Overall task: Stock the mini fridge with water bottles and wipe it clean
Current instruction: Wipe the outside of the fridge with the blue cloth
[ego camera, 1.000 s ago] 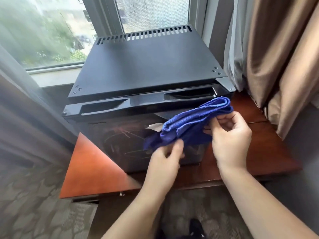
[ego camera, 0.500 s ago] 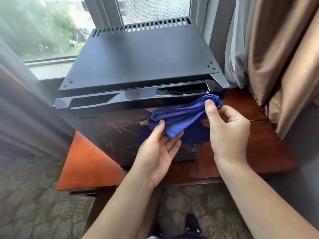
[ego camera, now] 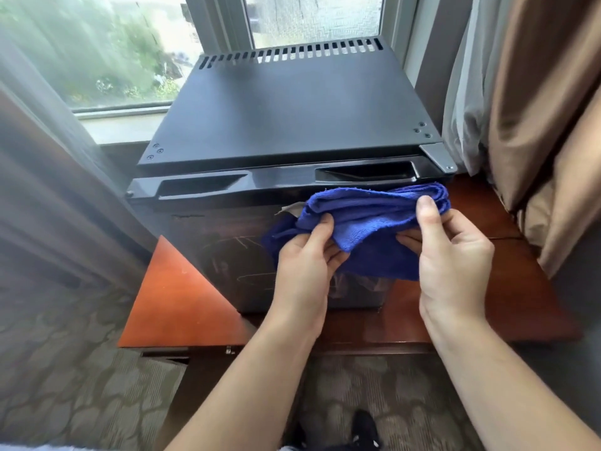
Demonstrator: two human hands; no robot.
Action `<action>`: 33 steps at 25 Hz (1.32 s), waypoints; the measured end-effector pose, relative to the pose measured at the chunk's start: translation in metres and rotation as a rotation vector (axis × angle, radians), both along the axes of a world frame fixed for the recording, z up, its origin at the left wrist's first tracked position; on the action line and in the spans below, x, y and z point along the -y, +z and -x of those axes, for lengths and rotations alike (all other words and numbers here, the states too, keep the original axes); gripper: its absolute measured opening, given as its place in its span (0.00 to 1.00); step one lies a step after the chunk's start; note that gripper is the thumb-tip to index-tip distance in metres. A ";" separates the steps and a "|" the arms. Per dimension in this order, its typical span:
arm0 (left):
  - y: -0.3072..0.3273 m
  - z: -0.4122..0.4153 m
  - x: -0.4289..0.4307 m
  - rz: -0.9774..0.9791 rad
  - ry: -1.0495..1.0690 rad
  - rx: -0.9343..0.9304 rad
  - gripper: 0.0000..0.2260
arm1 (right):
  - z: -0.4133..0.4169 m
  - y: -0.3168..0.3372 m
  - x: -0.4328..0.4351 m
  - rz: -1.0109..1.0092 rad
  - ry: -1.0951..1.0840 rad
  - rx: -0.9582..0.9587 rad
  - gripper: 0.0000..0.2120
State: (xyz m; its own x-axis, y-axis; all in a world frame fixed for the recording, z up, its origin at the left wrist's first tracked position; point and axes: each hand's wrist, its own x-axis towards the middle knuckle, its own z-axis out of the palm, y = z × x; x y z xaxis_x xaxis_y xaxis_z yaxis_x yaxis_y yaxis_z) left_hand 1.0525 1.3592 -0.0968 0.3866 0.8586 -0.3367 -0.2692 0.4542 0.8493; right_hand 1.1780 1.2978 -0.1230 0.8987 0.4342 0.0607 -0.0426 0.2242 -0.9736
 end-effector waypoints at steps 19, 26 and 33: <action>-0.008 0.167 -0.094 -0.188 0.343 -0.088 0.11 | 0.160 0.013 -0.094 0.078 0.393 0.098 0.12; -0.018 0.144 -0.087 -0.247 0.218 -0.155 0.17 | 0.137 0.002 -0.079 0.076 0.302 0.083 0.13; -0.033 0.069 -0.052 -0.288 -0.005 -0.194 0.22 | 0.063 -0.015 -0.034 0.063 0.070 0.054 0.13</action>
